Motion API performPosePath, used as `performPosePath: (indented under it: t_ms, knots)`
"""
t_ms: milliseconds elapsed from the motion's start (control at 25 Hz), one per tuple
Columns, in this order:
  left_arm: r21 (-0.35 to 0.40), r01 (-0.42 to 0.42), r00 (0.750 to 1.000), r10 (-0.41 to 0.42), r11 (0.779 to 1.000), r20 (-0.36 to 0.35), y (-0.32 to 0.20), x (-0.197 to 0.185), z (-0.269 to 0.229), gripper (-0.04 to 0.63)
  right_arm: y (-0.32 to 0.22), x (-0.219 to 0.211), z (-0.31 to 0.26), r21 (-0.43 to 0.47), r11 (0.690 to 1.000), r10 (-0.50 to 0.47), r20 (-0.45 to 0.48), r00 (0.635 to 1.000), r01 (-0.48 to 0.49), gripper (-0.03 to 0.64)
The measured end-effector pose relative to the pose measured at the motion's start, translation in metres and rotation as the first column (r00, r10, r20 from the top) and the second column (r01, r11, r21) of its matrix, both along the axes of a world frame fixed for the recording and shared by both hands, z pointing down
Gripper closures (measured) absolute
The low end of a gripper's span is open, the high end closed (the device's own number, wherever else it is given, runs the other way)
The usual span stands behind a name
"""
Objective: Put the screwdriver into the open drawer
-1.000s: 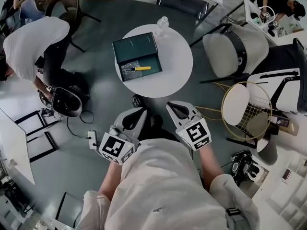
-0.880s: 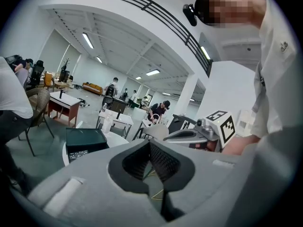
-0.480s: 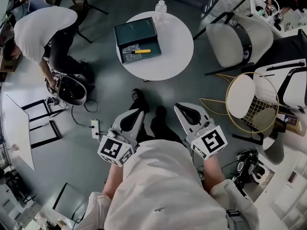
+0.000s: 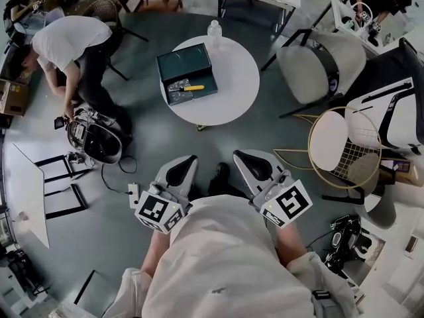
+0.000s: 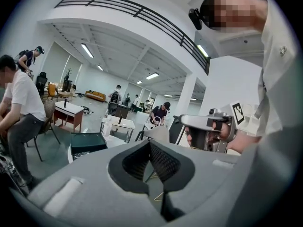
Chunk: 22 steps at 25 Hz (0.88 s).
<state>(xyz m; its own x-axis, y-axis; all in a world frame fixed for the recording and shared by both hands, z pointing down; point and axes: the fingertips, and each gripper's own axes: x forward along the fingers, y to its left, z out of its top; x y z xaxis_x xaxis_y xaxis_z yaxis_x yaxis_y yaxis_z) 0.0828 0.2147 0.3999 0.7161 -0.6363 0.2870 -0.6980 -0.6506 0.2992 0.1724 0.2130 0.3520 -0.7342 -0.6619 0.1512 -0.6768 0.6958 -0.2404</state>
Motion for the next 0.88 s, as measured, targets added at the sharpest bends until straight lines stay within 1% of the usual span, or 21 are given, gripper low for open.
performPosePath:
  t_ms: [80,280,520,640,760,880]
  knots:
    - [0.003,-0.013,1.000,0.013,1.000,0.004,-0.001,0.001,-0.002,0.584,-0.001,-0.002,-0.001,0.002,1.000,-0.001,0.002,1.000,0.001,0.611]
    - [-0.017,-0.002,1.000,0.002,1.000,0.001,0.001,-0.001,0.003,0.584,-0.003,-0.006,-0.002,-0.004,1.000,-0.005,0.004,1.000,0.005,0.611]
    - [0.001,-0.004,1.000,0.004,1.000,-0.004,0.008,-0.002,-0.001,0.584,0.006,-0.005,-0.005,0.008,1.000,-0.007,0.010,1.000,0.007,0.611]
    - [-0.003,0.019,1.000,-0.019,1.000,-0.005,0.009,-0.005,0.003,0.584,0.012,-0.006,-0.006,0.011,1.000,-0.009,0.018,1.000,0.009,0.611]
    - [-0.029,0.017,1.000,-0.017,0.999,0.013,0.013,-0.004,0.013,0.584,0.017,-0.006,-0.005,0.015,1.000,-0.007,0.007,1.000,0.007,0.611]
    - [-0.023,-0.007,0.999,0.008,1.000,0.050,0.021,0.003,0.019,0.584,0.025,-0.002,-0.003,0.016,1.000,-0.001,-0.001,1.000,0.001,0.611]
